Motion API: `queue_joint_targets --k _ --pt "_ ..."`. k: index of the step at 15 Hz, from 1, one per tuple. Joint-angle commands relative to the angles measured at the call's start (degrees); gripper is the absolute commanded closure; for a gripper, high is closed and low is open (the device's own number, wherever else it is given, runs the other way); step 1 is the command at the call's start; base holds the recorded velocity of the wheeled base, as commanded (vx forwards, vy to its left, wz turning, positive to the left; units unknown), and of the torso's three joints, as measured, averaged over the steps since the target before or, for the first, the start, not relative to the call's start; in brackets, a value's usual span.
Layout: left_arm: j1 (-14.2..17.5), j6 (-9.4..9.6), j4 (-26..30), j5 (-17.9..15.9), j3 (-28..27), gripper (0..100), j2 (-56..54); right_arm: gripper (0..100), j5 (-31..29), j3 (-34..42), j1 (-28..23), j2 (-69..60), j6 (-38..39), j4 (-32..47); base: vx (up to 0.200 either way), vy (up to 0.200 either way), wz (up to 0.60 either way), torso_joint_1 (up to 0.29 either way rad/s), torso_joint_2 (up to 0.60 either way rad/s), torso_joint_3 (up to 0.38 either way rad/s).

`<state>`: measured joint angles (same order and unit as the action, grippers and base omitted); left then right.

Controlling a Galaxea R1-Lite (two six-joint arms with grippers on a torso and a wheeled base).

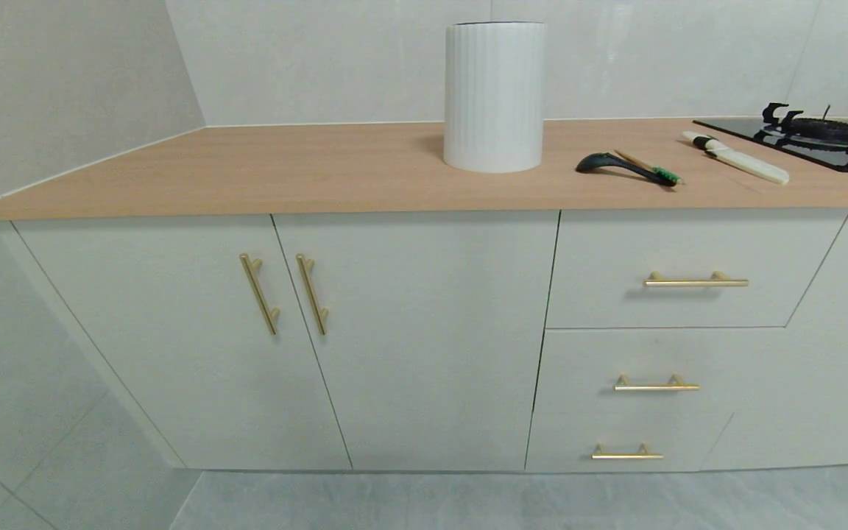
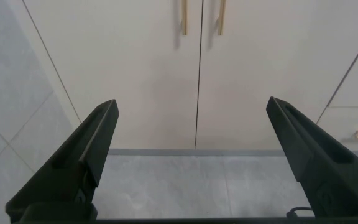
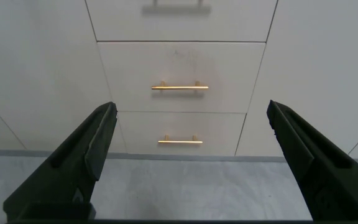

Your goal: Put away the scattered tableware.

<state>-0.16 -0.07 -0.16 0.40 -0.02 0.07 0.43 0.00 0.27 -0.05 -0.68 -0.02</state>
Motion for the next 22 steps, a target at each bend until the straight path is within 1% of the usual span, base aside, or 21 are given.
queue_joint_targets --k 1,2,3,5,6,7,8,9,10,11,13,14,16,17,18,20,22 --pt "0.0 -0.01 0.0 0.0 0.0 0 0.0 0 0.5 -4.0 0.1 0.6 1.4 -0.9 0.000 0.000 0.00 0.000 0.00 0.000" --pt "0.0 -0.01 0.0 0.0 0.0 0 0.1 0 0.7 -12.5 0.3 4.5 6.9 -0.9 0.000 0.000 0.00 0.000 0.00 0.000" --pt "0.0 -0.01 0.0 0.0 0.0 0 0.0 0 1.0 -19.1 1.1 13.1 11.0 0.2 0.000 0.000 0.00 0.000 0.00 0.000" --pt "0.0 -0.01 0.0 0.0 0.0 0 0.1 0 1.0 -22.1 2.5 27.3 8.6 0.6 0.000 0.000 0.00 0.000 0.00 0.000" --pt "0.0 -0.01 0.0 0.0 0.0 0 0.1 0 0.9 -22.7 2.5 29.8 7.8 0.6 0.000 0.000 0.00 0.000 0.00 0.000" --pt "0.0 -0.01 0.0 0.0 0.0 0 0.1 0 0.6 -23.3 2.5 39.9 6.2 0.6 0.000 0.000 0.00 0.000 0.00 0.000" --pt "0.0 -0.01 0.0 0.0 0.0 0 0.0 0 0.9 -24.4 2.5 47.2 6.0 0.2 0.000 0.000 0.00 0.000 0.00 0.000" --pt "0.0 -0.01 0.0 0.0 0.0 0 0.0 0 1.0 -25.7 2.5 54.1 5.6 -0.1 0.000 0.000 0.00 0.000 0.00 0.000" --pt "0.0 -0.01 0.0 0.0 0.0 0 0.0 0 1.1 -26.5 2.5 57.3 5.2 -0.2 0.000 0.000 0.00 0.000 0.00 0.000" --pt "0.0 -0.01 0.0 0.0 0.0 0 0.1 0 2.4 -28.5 2.6 64.8 4.4 -1.5 0.000 0.000 0.00 0.000 0.00 0.000" --pt "0.0 -0.10 0.0 0.0 0.0 0 0.0 0 4.5 -30.1 2.5 77.2 4.3 -7.4 0.000 0.000 0.00 0.000 0.00 0.000" --pt "0.0 -0.01 0.0 0.0 0.0 0 0.0 0 4.6 -30.3 2.6 82.6 4.1 -11.9 0.000 0.000 0.00 0.000 0.00 0.000" --pt "0.0 -0.01 0.0 0.0 0.0 0 0.0 0 4.5 -30.3 2.6 89.2 2.6 -19.1 0.000 0.000 0.00 0.000 0.00 0.000" --pt "0.0 -0.01 0.0 0.0 0.0 0 0.1 0 4.4 -30.6 2.6 94.6 1.6 -24.8 0.000 0.000 0.00 0.000 0.00 0.000" --pt "0.0 -0.01 0.0 0.0 0.0 0 0.0 0 4.3 -30.8 2.5 97.1 1.6 -27.0 0.000 0.000 0.00 0.000 0.00 0.000" --pt "0.0 -0.01 0.0 0.0 0.0 0 0.0 0 4.4 -31.0 2.5 100.6 1.6 -29.1 0.000 0.000 0.00 0.000 0.00 0.000" --pt "0.0 -0.01 0.0 0.0 0.0 0 0.1 0 4.3 -30.9 2.2 104.7 1.6 -33.5 0.000 0.000 0.00 0.000 0.00 0.000"
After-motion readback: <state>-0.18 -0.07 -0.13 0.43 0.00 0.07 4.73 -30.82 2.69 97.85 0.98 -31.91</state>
